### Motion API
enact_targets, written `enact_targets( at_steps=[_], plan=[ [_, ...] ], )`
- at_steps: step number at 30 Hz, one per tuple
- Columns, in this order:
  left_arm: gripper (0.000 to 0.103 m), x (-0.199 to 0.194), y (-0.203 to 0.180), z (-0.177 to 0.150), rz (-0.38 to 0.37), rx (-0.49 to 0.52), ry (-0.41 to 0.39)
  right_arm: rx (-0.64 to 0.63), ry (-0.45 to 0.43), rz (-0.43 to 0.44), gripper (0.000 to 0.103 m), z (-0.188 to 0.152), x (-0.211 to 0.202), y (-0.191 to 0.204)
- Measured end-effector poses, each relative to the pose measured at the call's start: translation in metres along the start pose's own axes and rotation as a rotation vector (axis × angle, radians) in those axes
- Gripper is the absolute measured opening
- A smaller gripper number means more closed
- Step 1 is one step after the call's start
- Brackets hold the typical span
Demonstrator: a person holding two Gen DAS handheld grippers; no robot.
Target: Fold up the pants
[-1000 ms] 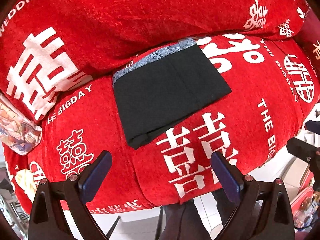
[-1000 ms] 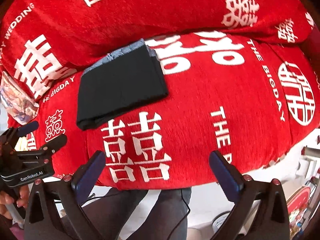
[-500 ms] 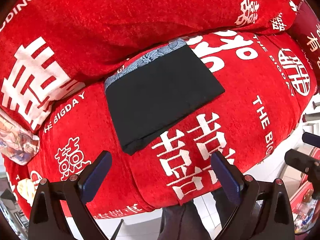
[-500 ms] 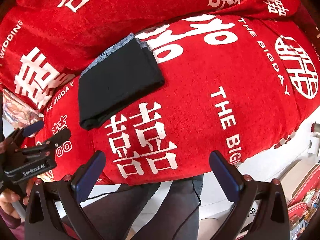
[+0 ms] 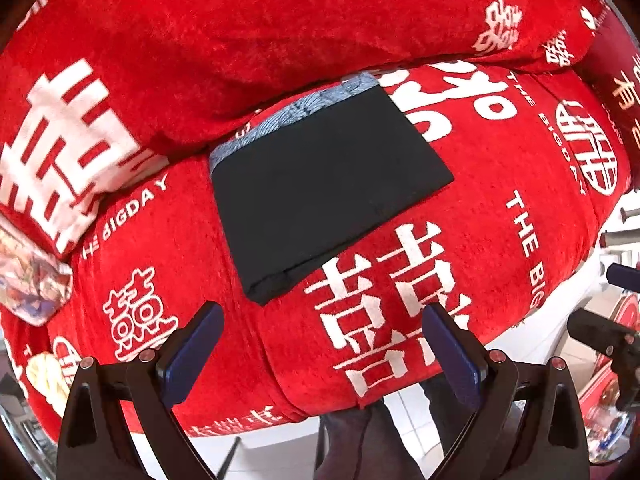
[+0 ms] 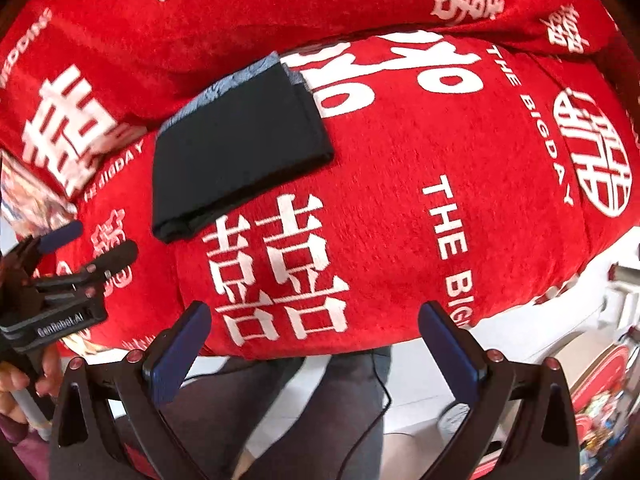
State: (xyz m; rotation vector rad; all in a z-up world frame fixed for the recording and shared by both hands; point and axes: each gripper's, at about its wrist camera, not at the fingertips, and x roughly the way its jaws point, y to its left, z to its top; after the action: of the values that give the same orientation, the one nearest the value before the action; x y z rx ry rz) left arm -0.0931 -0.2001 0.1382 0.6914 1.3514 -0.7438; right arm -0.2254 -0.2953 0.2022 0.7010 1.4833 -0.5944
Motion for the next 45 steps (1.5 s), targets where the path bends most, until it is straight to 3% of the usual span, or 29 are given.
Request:
enact_targets(
  at_steps=[15, 34, 40, 45],
  plan=[
    [0.099, 0.008, 0.026, -0.017, -0.039, -0.099, 0.008, -0.065, 0.024, -0.066, 0.103, -0.003, -0.002, 0.015],
    [0.099, 0.012, 0.051, -0.029, -0.020, -0.136, 0.010, -0.059, 0.036, -0.078, 0.103, -0.004, 0.005, 0.027],
    [0.099, 0.008, 0.054, -0.032, -0.007, -0.140, -0.002, -0.069, 0.024, -0.062, 0.103, -0.003, 0.005, 0.033],
    [0.099, 0.008, 0.057, -0.034, 0.005, -0.147, -0.009, -0.030, 0.014, 0.000, 0.103, -0.004, 0.013, 0.033]
  ],
)
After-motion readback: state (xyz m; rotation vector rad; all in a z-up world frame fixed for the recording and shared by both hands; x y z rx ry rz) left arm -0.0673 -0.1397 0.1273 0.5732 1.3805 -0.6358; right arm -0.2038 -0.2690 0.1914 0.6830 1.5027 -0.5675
